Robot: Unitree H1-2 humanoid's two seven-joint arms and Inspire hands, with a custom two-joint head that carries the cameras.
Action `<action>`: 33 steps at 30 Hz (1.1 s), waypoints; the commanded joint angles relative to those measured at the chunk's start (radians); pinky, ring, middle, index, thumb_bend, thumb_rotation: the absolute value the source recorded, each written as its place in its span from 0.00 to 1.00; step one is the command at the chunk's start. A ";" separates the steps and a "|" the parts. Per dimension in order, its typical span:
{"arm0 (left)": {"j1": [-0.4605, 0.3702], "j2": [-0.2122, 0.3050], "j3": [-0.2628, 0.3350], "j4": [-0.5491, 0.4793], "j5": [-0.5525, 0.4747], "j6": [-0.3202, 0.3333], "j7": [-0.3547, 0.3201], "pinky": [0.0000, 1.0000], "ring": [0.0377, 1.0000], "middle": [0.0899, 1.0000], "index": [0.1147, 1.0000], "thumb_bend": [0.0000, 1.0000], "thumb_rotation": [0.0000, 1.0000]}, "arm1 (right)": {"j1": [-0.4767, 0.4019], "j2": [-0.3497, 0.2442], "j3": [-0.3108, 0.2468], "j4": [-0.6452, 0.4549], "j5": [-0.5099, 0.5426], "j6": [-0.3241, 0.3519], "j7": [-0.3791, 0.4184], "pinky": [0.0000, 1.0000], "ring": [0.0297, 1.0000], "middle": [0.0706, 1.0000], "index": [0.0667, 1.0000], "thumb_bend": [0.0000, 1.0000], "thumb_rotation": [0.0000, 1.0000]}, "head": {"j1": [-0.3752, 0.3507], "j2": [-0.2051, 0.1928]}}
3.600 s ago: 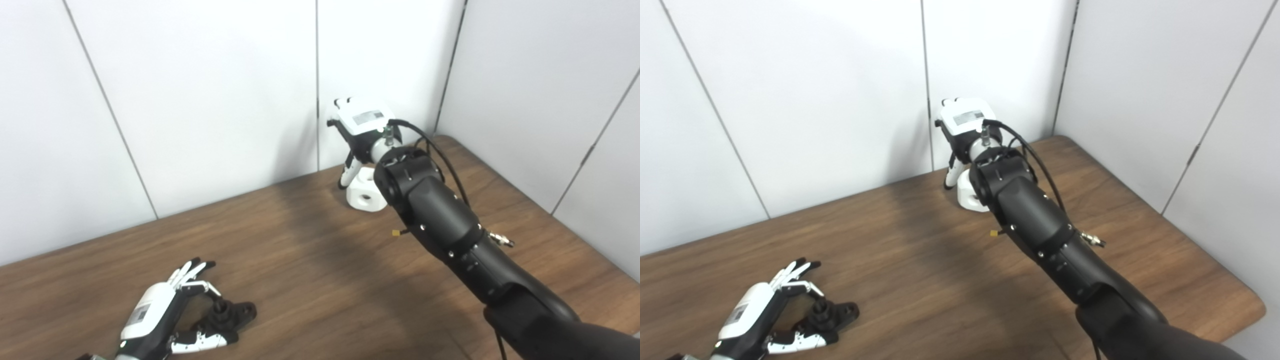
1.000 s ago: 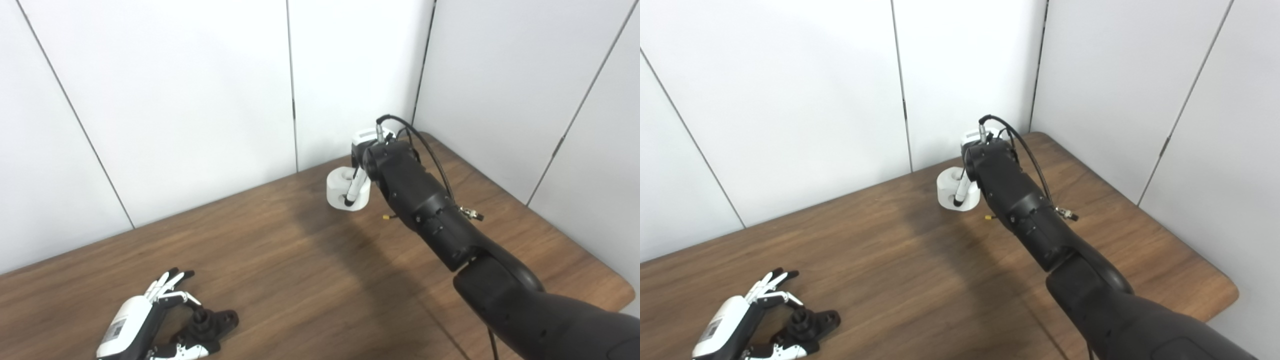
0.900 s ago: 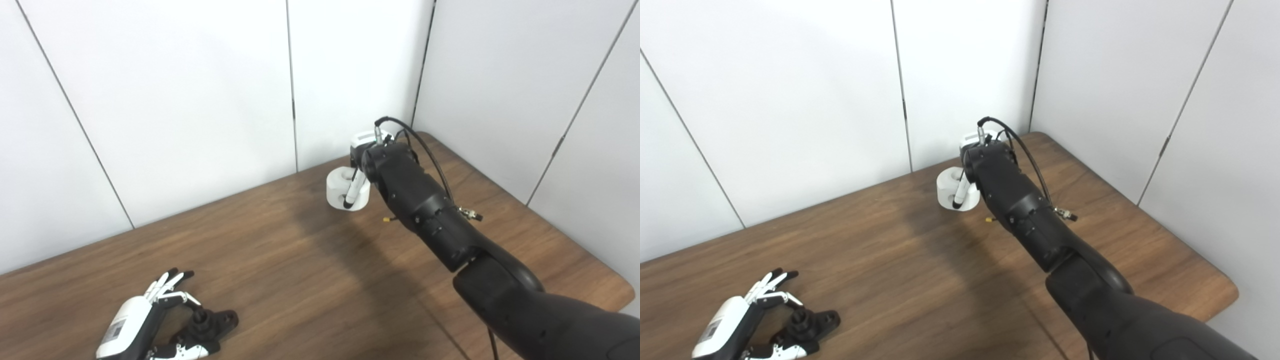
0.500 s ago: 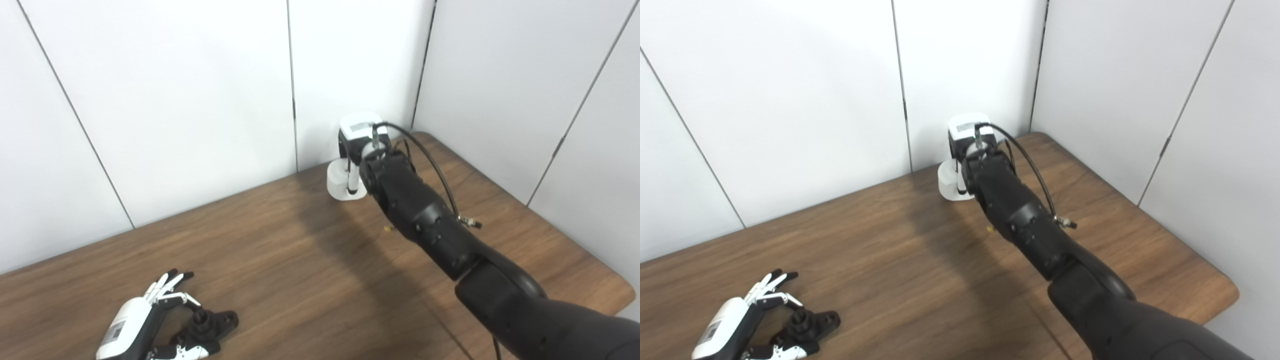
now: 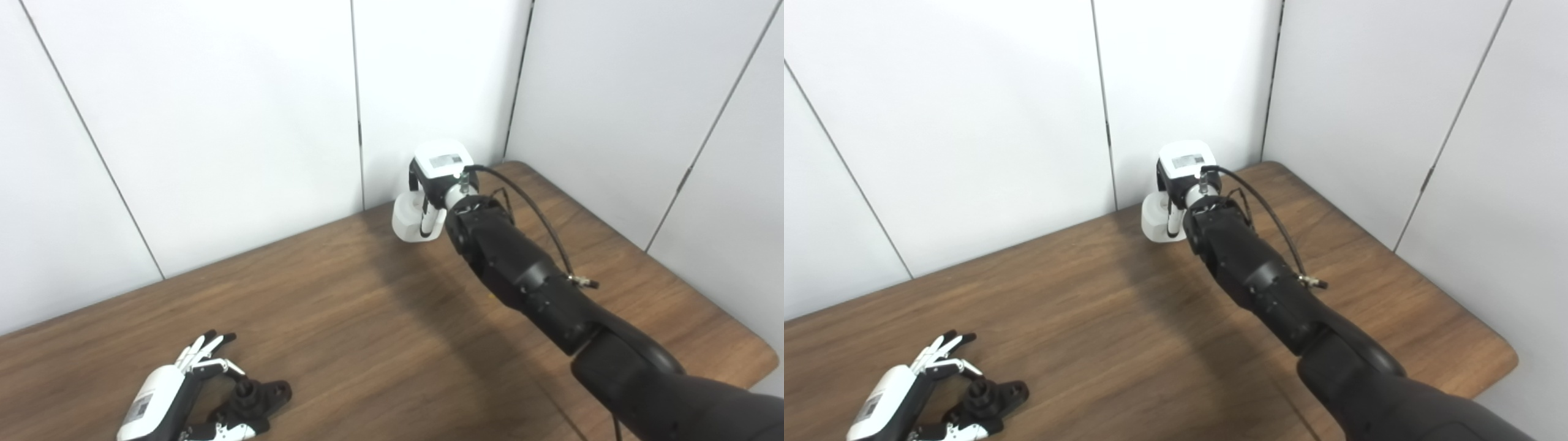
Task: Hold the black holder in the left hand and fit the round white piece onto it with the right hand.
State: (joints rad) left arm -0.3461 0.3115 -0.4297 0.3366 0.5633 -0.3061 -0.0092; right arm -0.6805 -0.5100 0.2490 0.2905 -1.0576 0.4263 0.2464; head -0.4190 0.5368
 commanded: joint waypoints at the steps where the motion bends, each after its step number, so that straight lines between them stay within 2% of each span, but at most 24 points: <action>1: 0.076 0.026 -0.027 0.042 0.054 0.061 -0.049 1.00 1.00 0.92 0.42 0.52 0.05 | -0.077 -0.018 -0.011 -0.094 0.019 0.031 0.097 0.90 0.82 0.72 0.45 0.52 0.14 | 0.006 0.004; 3: 0.075 0.019 -0.031 0.045 0.059 0.059 -0.043 1.00 1.00 0.92 0.42 0.52 0.05 | -0.094 -0.012 -0.006 -0.147 0.005 0.042 0.208 0.90 0.83 0.73 0.45 0.52 0.14 | 0.069 0.021; 4: 0.074 0.016 -0.033 0.047 0.062 0.059 -0.042 1.00 1.00 0.92 0.42 0.52 0.06 | -0.101 -0.008 -0.005 -0.168 -0.003 0.043 0.250 0.86 0.82 0.72 0.45 0.52 0.14 | 0.077 0.023; 5: 0.074 0.011 -0.035 0.048 0.065 0.060 -0.040 1.00 1.00 0.92 0.42 0.52 0.06 | -0.107 -0.003 -0.005 -0.193 -0.012 0.043 0.294 0.83 0.81 0.72 0.45 0.52 0.14 | 0.117 0.033; 8: 0.072 -0.004 -0.044 0.044 0.079 0.073 -0.037 1.00 1.00 0.92 0.42 0.52 0.06 | -0.120 0.022 -0.020 -0.274 -0.024 0.043 0.417 0.81 0.82 0.72 0.45 0.53 0.14 | 0.182 0.053; 11: 0.066 -0.022 -0.056 0.034 0.097 0.108 -0.045 1.00 1.00 0.92 0.42 0.52 0.06 | -0.131 0.047 -0.029 -0.348 -0.021 0.043 0.513 0.84 0.84 0.74 0.44 0.52 0.14 | 0.258 0.077; 17: 0.044 -0.064 -0.073 0.040 0.111 0.158 -0.053 1.00 1.00 0.93 0.42 0.52 0.06 | -0.152 0.077 0.005 -0.482 0.024 0.041 0.655 0.81 0.84 0.73 0.45 0.52 0.13 | 0.390 0.112; 21: 0.030 -0.087 -0.080 0.046 0.107 0.182 -0.053 1.00 1.00 0.94 0.42 0.52 0.06 | -0.155 0.100 0.014 -0.524 0.058 0.037 0.705 0.86 0.86 0.74 0.44 0.52 0.13 | 0.442 0.129; 24: 0.021 -0.101 -0.082 0.055 0.102 0.185 -0.044 1.00 1.00 0.94 0.41 0.52 0.06 | -0.158 0.111 0.032 -0.534 0.075 0.034 0.721 0.86 0.85 0.75 0.44 0.52 0.14 | 0.454 0.139; 30: 0.003 -0.116 -0.091 0.065 0.105 0.191 -0.038 1.00 1.00 0.94 0.41 0.52 0.06 | -0.154 0.126 0.080 -0.564 0.099 0.015 0.720 0.78 0.82 0.74 0.44 0.52 0.14 | 0.471 0.159; 33: -0.003 -0.120 -0.097 0.068 0.105 0.197 -0.034 1.00 1.00 0.94 0.41 0.52 0.06 | -0.149 0.143 0.094 -0.588 0.106 0.031 0.735 0.80 0.83 0.74 0.44 0.52 0.14 | 0.474 0.170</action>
State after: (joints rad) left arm -0.3790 0.2086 -0.4754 0.3435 0.6062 -0.1685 0.0255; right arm -0.7827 -0.3739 0.3494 -0.2535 -0.9552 0.4589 0.9845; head 0.0537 0.7055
